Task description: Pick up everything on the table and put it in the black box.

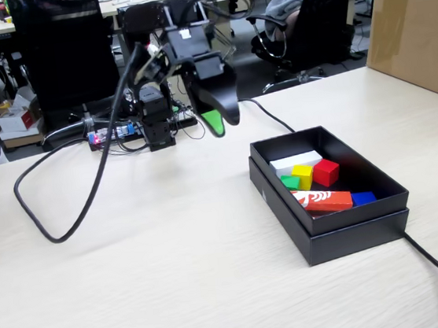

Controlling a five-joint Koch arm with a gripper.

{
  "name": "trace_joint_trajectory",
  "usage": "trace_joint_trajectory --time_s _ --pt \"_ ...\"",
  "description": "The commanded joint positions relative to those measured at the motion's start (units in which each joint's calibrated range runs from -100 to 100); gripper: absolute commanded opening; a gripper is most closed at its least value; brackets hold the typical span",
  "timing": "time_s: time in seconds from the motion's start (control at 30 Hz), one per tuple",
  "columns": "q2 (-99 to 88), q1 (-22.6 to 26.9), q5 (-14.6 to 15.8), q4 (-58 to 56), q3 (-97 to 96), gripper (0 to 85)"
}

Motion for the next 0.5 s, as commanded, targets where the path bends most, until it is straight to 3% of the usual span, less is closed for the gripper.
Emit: trace_joint_trajectory --time_s 0.0,0.3,0.47 --pt "-8.05 -0.83 -1.56 9.55 -4.62 41.9" --pt "-30.31 -0.98 -1.61 23.81 -32.81 41.9" --pt "-42.01 -1.51 -0.63 24.24 -44.6 45.5"
